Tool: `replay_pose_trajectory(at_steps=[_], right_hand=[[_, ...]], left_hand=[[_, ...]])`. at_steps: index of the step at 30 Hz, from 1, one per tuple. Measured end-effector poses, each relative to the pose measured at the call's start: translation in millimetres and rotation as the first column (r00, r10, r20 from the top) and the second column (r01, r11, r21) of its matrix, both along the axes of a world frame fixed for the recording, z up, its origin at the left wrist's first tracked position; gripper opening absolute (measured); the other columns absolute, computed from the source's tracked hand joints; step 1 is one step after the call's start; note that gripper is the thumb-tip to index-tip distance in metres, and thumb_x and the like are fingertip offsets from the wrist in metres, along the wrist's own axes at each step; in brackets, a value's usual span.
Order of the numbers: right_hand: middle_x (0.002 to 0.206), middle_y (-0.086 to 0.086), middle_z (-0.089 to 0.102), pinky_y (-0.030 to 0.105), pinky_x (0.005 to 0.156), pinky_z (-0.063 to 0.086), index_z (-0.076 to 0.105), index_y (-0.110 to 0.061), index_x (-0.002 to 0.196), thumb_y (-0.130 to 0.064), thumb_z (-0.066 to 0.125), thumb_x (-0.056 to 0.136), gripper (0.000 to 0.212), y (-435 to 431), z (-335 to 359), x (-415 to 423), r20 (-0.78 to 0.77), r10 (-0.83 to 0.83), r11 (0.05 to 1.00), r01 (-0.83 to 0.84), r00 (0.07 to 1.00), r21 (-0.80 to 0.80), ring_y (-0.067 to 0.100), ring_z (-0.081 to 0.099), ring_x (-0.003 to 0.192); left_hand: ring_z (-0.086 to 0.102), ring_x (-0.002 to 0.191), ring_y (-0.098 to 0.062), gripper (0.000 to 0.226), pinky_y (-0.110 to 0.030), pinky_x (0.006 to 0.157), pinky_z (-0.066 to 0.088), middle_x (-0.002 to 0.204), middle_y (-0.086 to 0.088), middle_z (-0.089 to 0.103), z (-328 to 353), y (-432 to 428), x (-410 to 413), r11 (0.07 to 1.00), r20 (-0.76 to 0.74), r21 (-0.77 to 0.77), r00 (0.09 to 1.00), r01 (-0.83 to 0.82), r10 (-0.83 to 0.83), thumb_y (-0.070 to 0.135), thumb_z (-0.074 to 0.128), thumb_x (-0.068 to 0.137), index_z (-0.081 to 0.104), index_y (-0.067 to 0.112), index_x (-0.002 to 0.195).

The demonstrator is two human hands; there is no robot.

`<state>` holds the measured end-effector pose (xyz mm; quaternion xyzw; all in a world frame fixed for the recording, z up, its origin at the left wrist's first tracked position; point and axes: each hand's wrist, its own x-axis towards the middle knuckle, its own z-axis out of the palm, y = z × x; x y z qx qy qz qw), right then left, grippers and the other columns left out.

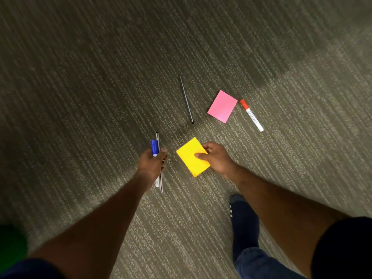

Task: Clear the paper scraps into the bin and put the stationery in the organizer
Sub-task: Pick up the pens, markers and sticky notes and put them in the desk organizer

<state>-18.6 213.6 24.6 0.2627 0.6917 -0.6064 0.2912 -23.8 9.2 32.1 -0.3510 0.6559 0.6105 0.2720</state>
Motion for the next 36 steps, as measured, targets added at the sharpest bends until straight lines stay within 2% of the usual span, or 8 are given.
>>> replay_pose_trajectory(at_steps=[5,11,14,16,19,21,27,36], right_hand=[[0.086,0.000,0.069,0.014,0.051,0.048,0.062,-0.015,0.090,-0.003,0.066,0.086,0.013,-10.5,22.7,-6.7,0.072,-0.163,0.965,0.174,0.984,-0.195,0.007,0.064,0.068],[0.084,0.001,0.070,0.021,0.058,0.050,0.065,-0.016,0.086,-0.012,0.069,0.085,0.006,-20.8,22.6,-17.9,0.067,-0.133,0.965,0.145,0.989,-0.217,0.012,0.064,0.070],[0.069,0.003,0.065,0.026,0.056,0.046,0.063,-0.014,0.073,-0.028,0.064,0.090,0.022,-21.7,11.1,-39.4,0.032,-0.176,0.981,0.178,0.984,-0.073,0.014,0.057,0.057],[0.065,0.006,0.063,0.028,0.056,0.045,0.062,-0.012,0.070,-0.025,0.063,0.091,0.025,-20.5,1.6,-61.2,-0.063,-0.178,0.979,0.183,0.982,0.085,0.014,0.055,0.053],[0.076,0.010,0.070,0.014,0.053,0.039,0.068,-0.009,0.079,-0.017,0.063,0.084,0.011,-17.8,-10.0,-104.5,-0.202,0.044,0.895,0.052,0.978,0.444,0.018,0.057,0.065],[0.086,0.009,0.072,0.017,0.057,0.040,0.069,-0.013,0.082,-0.015,0.058,0.082,0.011,-20.3,-13.7,-137.6,-0.216,0.166,0.828,-0.017,0.962,0.561,0.021,0.062,0.075],[0.103,0.017,0.071,0.039,0.082,0.056,0.070,-0.008,0.094,-0.023,0.055,0.078,0.027,-31.1,-24.5,-197.0,-0.027,0.290,0.667,-0.182,0.957,0.722,0.032,0.066,0.099],[0.098,0.017,0.071,0.032,0.071,0.052,0.070,-0.006,0.089,-0.017,0.058,0.078,0.020,-26.3,-26.1,-187.8,0.006,0.321,0.654,-0.226,0.947,0.722,0.030,0.068,0.094]], left_hand=[[0.039,0.047,-0.012,0.024,-0.026,0.050,0.035,0.057,-0.002,0.044,12.4,14.1,-7.9,0.998,-0.062,-0.020,0.996,0.057,-0.058,0.029,0.069,0.087,0.055,0.012,0.079],[0.038,0.043,-0.011,0.025,-0.022,0.045,0.033,0.055,-0.003,0.041,15.6,21.1,-24.5,0.996,-0.091,-0.023,0.992,0.083,-0.085,0.019,0.072,0.085,0.051,0.014,0.072],[0.039,0.047,-0.013,0.027,-0.021,0.045,0.033,0.056,-0.003,0.042,7.2,14.8,-36.0,0.999,-0.097,-0.022,0.994,0.039,-0.041,0.019,0.073,0.084,0.051,0.015,0.070],[0.039,0.046,-0.015,0.029,-0.023,0.046,0.034,0.056,-0.005,0.043,-0.8,8.4,-41.6,0.998,-0.106,-0.055,0.994,0.018,-0.024,0.022,0.074,0.083,0.050,0.015,0.070],[0.038,0.050,-0.020,0.036,-0.034,0.056,0.034,0.059,-0.009,0.041,-13.0,-1.7,-49.0,0.994,-0.124,-0.106,0.992,0.016,-0.029,0.024,0.075,0.082,0.045,0.018,0.063],[0.037,0.050,-0.021,0.040,-0.037,0.058,0.034,0.059,-0.010,0.041,-21.5,-7.4,-52.4,0.991,-0.126,-0.137,0.992,0.010,-0.027,0.025,0.075,0.082,0.042,0.019,0.060],[0.037,0.050,-0.020,0.043,-0.034,0.055,0.034,0.057,-0.008,0.040,-38.5,-16.4,-69.0,0.979,-0.151,-0.202,0.987,0.030,-0.061,0.027,0.076,0.081,0.041,0.017,0.059],[0.039,0.049,-0.021,0.040,-0.037,0.060,0.036,0.055,-0.007,0.043,-34.8,-18.9,-94.0,0.976,-0.134,-0.210,0.987,0.063,-0.092,0.025,0.074,0.083,0.042,0.017,0.060]])
